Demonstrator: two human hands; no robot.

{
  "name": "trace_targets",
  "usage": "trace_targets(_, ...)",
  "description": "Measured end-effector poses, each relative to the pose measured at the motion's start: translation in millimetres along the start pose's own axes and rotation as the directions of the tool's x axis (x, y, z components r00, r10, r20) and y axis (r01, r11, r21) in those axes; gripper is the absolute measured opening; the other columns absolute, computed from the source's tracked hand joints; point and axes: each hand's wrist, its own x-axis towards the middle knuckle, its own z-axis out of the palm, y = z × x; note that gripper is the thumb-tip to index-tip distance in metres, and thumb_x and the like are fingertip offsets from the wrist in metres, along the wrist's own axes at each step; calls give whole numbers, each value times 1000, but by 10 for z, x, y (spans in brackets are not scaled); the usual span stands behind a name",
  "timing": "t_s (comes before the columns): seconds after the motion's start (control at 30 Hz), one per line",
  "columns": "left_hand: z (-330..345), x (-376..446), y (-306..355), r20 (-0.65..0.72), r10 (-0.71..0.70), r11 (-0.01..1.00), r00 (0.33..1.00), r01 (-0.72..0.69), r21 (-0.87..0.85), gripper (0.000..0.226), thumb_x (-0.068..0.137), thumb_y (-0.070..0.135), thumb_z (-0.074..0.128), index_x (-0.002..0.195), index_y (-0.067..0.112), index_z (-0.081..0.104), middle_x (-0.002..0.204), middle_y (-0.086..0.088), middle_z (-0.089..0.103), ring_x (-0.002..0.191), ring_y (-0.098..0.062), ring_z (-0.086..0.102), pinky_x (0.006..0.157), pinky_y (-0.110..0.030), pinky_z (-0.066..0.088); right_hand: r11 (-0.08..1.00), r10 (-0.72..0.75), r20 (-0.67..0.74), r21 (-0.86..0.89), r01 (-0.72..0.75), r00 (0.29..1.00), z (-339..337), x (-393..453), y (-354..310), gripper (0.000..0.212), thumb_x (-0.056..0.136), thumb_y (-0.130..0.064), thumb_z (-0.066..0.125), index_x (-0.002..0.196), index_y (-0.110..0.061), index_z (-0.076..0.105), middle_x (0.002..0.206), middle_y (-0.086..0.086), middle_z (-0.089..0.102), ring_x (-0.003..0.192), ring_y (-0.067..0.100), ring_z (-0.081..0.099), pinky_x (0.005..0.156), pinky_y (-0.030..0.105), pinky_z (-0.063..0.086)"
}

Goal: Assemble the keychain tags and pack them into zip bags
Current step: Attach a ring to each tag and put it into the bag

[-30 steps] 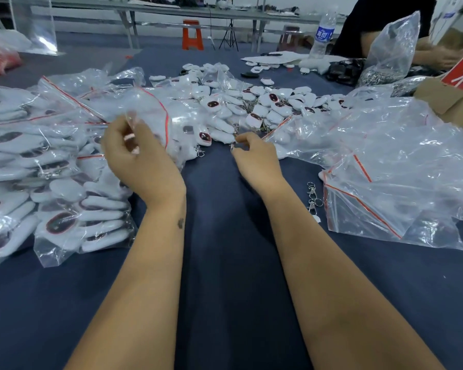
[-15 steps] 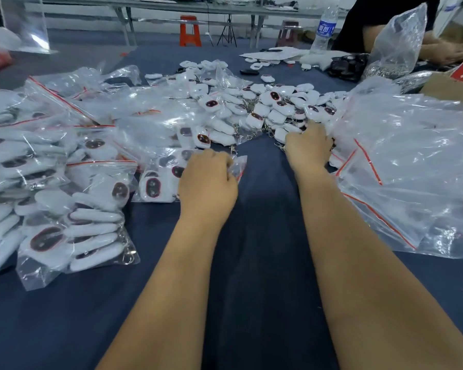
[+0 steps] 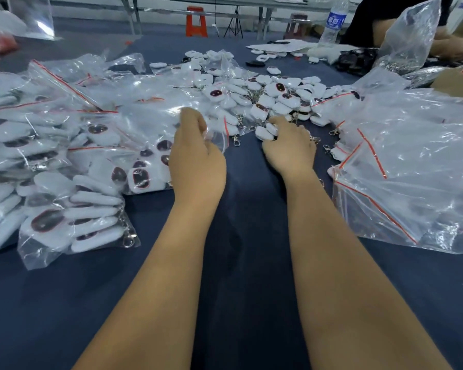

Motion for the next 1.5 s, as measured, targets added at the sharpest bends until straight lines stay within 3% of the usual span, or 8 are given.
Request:
trace_targets(0.17, 49, -7, -55, 234, 24, 990, 972, -56, 133, 35, 84, -9, 42, 83, 16, 66, 107, 0, 53, 91, -13, 50, 69, -7, 35, 993, -46, -87, 107, 55, 995, 26, -303, -125, 33, 86, -26, 63, 118, -33, 63, 116, -8, 66, 120, 21, 51, 101, 38, 37)
trace_targets(0.27, 29, 0, -56, 230, 87, 970, 969, -135, 201, 35, 86, -4, 47, 96, 12, 77, 106, -4, 67, 108, -25, 55, 89, -26, 41, 981, -5, -134, 193, 31, 991, 31, -450, -178, 19, 89, -36, 62, 107, -32, 67, 94, -14, 65, 110, 14, 55, 100, 33, 30)
trace_targets(0.37, 0, -66, 1, 147, 70, 982, 987, -95, 164, 35, 87, 0, 47, 98, 15, 77, 108, -1, 68, 102, -18, 58, 77, -24, 39, 922, 42, -203, 386, 41, 978, 21, -566, -227, 15, 94, -34, 56, 93, -22, 66, 83, -9, 62, 97, 16, 55, 97, 34, 34)
trace_targets(0.53, 43, -158, 42, 193, -97, 991, 976, 114, -75, 39, 88, 2, 46, 115, 15, 71, 115, -3, 67, 104, -20, 63, 86, -30, 48, 445, 120, -120, 894, 55, 985, 12, -709, -421, 23, 98, -18, 56, 76, -18, 52, 67, -7, 50, 64, 8, 45, 61, 20, 43)
trace_targets(0.63, 23, -111, 6, 201, -224, 939, 954, 266, -217, 40, 89, 0, 47, 119, 14, 69, 115, 1, 69, 109, -17, 63, 95, -29, 50, 241, 69, 85, 966, -99, 994, 52, -708, -485, 12, 99, -11, 53, 89, -14, 60, 74, -1, 61, 59, 10, 53, 50, 16, 42)
trace_targets(0.83, -19, -57, 20, 236, -331, 796, 914, 405, -450, 36, 87, 3, 47, 79, 27, 73, 76, 10, 71, 78, -11, 65, 77, -27, 52, 300, -58, 207, 937, -181, 977, 110, -674, -429, 31, 89, 8, 52, 116, -7, 58, 89, 2, 68, 59, 3, 58, 53, 13, 44)
trace_targets(0.97, -24, -74, 7, 285, -253, 813, 924, 363, -455, 35, 81, 5, 46, 50, 20, 53, 53, 3, 45, 60, -17, 39, 59, -30, 35, 324, -61, 193, 932, -163, 979, 124, -688, -424, 29, 87, 10, 52, 110, -7, 57, 77, -1, 68, 55, 1, 58, 52, 14, 44)
trace_targets(1.5, -23, -72, -32, 322, -256, 835, 912, 376, -402, 19, 91, 16, 56, 74, 16, 66, 64, 6, 59, 62, -10, 51, 62, -26, 42, 455, -147, 195, 884, -109, 970, 151, -710, -410, 36, 84, 12, 51, 94, -21, 61, 83, 2, 72, 82, 17, 67, 84, 38, 55)
